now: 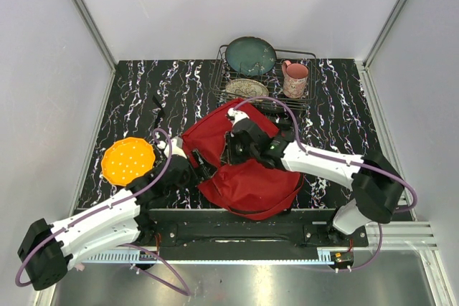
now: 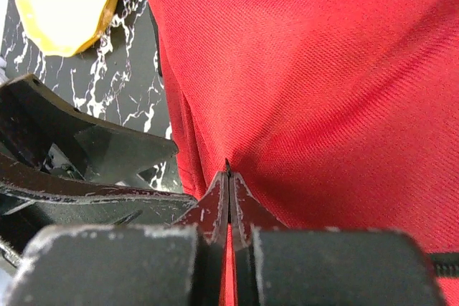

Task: Pack the student bag
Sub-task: Zip the student bag at the center of the board.

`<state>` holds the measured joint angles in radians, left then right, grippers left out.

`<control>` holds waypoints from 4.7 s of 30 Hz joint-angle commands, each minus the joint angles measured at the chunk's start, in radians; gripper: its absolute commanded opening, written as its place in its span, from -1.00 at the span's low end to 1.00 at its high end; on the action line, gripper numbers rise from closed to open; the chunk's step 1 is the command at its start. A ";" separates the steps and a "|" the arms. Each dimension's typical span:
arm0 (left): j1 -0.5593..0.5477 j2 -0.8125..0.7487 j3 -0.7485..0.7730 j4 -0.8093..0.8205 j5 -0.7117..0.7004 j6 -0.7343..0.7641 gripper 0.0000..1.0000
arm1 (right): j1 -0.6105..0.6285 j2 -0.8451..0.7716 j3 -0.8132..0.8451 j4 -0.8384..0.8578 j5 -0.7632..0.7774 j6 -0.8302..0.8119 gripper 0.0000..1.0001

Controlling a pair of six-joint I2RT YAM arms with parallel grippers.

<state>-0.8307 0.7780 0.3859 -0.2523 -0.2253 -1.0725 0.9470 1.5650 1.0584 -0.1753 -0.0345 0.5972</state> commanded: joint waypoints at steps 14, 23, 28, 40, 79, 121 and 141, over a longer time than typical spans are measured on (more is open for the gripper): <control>0.019 0.081 -0.056 0.343 -0.005 -0.112 0.79 | 0.010 -0.217 -0.110 0.068 0.107 0.082 -1.00; 0.036 0.164 -0.084 0.475 0.006 -0.149 -0.14 | 0.010 -0.232 -0.115 0.069 0.102 0.075 -1.00; 0.041 0.176 -0.082 0.478 0.003 -0.150 -0.56 | 0.010 -0.230 -0.117 0.069 0.094 0.075 -1.00; 0.077 0.019 -0.041 0.202 -0.022 -0.086 -1.00 | 0.010 -0.244 -0.092 -0.013 0.261 0.032 -1.00; 0.110 -0.011 -0.128 0.435 0.337 -0.119 0.03 | -0.022 -0.237 -0.147 0.089 0.123 0.084 -1.00; 0.202 -0.325 -0.016 -0.146 0.179 0.097 -1.00 | -0.240 -0.295 -0.129 -0.003 0.321 0.000 -1.00; 0.278 -0.367 0.016 -0.248 0.182 0.129 -1.00 | -0.366 -0.117 -0.204 0.077 0.301 0.026 -1.00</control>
<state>-0.5789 0.4343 0.3473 -0.4496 0.0017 -0.9817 0.6289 1.4166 0.8787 -0.1493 0.1802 0.6281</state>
